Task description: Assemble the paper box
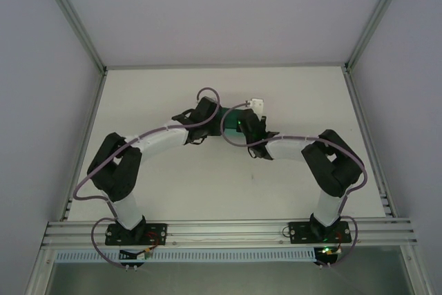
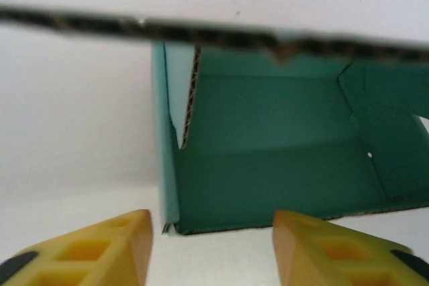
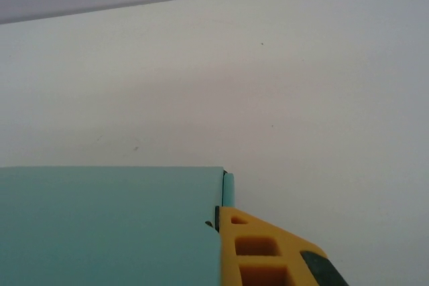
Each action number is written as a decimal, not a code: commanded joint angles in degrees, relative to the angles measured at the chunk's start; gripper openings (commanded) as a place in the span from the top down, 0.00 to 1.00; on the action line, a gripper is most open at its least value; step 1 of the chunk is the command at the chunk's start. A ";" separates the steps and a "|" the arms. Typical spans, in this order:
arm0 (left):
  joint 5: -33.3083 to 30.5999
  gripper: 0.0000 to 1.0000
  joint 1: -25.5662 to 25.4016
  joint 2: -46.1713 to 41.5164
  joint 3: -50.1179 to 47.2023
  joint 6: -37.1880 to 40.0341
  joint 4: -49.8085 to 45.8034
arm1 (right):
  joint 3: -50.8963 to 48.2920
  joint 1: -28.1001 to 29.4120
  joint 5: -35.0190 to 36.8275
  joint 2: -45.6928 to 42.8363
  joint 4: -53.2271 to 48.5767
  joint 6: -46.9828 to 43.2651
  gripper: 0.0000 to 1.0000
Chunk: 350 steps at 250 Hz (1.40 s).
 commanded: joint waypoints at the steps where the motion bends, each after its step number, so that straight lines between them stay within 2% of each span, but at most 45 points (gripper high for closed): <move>1: 1.70 0.45 -0.57 -5.58 0.94 -1.35 -6.94 | -3.08 0.95 -1.82 1.57 -5.94 1.31 1.00; 21: 3.57 0.34 -0.59 -9.08 1.40 -1.10 -10.55 | -4.44 1.25 -2.25 1.24 -4.31 0.90 1.00; 40: 2.44 0.24 -0.60 -12.53 2.17 -2.49 -14.69 | -6.17 1.65 -2.12 1.20 -1.02 -0.54 1.00; 53: 0.03 0.10 -0.55 -14.71 2.66 -3.96 -17.02 | -7.25 1.90 -1.99 1.11 1.10 -1.42 1.00; 59: -1.14 0.01 -0.58 -15.44 3.00 -4.41 -17.99 | -7.78 1.94 -2.10 1.11 2.35 -1.94 1.00; 85: -5.80 0.00 0.80 -16.09 6.20 -7.14 -22.56 | -9.57 2.49 -2.30 0.67 7.29 -4.85 1.00; 96: -5.78 0.00 2.11 -15.24 7.38 -8.09 -22.80 | -9.88 2.78 -2.54 0.50 8.48 -6.33 1.00; 131: 1.47 0.00 7.52 -8.38 11.98 -9.30 -19.81 | -10.27 3.33 -2.65 0.53 10.81 -9.03 1.00; 159: 8.55 0.00 9.43 -1.17 15.59 -9.42 -16.40 | -10.09 3.62 -2.83 0.90 10.74 -8.33 0.96; 177: 13.15 0.06 10.20 2.53 16.55 -10.35 -14.82 | -9.57 3.81 -2.85 1.07 9.56 -7.80 0.95; 188: 15.10 0.14 10.29 4.26 16.70 -10.19 -14.11 | -9.30 4.05 -2.87 0.94 8.92 -7.96 0.96; 204: 15.08 0.19 10.31 5.63 16.41 -10.18 -14.05 | -9.22 4.38 -2.73 0.85 8.39 -8.09 0.96; 238: 14.46 0.22 10.58 6.34 13.75 -10.20 -11.76 | -9.76 5.18 -2.47 0.23 7.67 -8.40 0.92; 274: 16.53 0.34 10.62 7.78 11.18 -11.45 -9.61 | -8.94 5.79 -2.01 0.20 3.68 -7.68 0.90; 296: 15.87 0.40 10.58 7.55 7.98 -12.86 -7.61 | -8.92 6.31 -1.78 -0.97 1.30 -6.37 0.84; 326: 14.67 0.41 10.58 6.82 4.74 -13.53 -6.18 | -8.75 6.83 -2.10 -3.68 -2.99 -4.76 0.75; 350: 14.39 0.45 10.60 7.18 3.98 -13.62 -5.72 | -9.07 6.90 -4.85 -7.08 -8.13 -2.67 0.67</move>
